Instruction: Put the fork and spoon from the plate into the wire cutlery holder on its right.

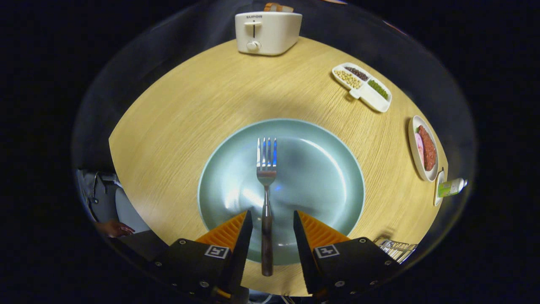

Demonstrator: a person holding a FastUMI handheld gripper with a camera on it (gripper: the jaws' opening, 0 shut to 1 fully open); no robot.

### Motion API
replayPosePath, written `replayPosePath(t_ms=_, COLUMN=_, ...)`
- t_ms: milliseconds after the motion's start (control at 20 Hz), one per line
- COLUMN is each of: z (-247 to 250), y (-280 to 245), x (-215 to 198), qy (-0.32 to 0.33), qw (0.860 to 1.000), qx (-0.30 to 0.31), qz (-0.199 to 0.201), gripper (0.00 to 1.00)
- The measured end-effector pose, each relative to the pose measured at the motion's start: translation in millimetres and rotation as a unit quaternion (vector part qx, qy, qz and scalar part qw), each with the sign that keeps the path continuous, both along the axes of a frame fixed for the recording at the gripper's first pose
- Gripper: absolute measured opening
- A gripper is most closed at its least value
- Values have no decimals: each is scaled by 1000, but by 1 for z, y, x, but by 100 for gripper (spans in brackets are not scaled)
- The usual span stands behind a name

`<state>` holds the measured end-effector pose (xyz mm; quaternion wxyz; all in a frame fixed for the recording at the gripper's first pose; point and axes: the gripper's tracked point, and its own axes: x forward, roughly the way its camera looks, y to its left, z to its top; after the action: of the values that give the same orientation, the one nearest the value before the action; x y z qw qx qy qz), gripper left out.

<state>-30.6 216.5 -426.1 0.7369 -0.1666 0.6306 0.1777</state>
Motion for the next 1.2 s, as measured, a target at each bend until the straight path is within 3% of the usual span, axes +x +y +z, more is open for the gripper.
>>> replayPosePath(t_ms=100, z=-4, y=2, x=-3, qy=21, qw=1000, qx=-3, qz=-4, gripper=47)
replayPosePath(t_ms=200, z=-7, y=1, x=-1, qy=28, qw=999, qx=-4, qz=-31, gripper=30)
replayPosePath(t_ms=250, z=-4, y=2, x=-1, qy=31, qw=999, qx=2, qz=-43, gripper=16)
replayPosePath(t_ms=350, z=0, y=3, x=-3, qy=35, qw=997, qx=14, qz=-66, gripper=9)
replayPosePath(t_ms=750, z=53, y=-22, x=-7, qy=-14, qw=991, qx=55, qz=-121, gripper=6)
replayPosePath(t_ms=1200, z=119, y=-123, x=-35, qy=-71, qw=975, qx=24, qz=-211, gripper=6)
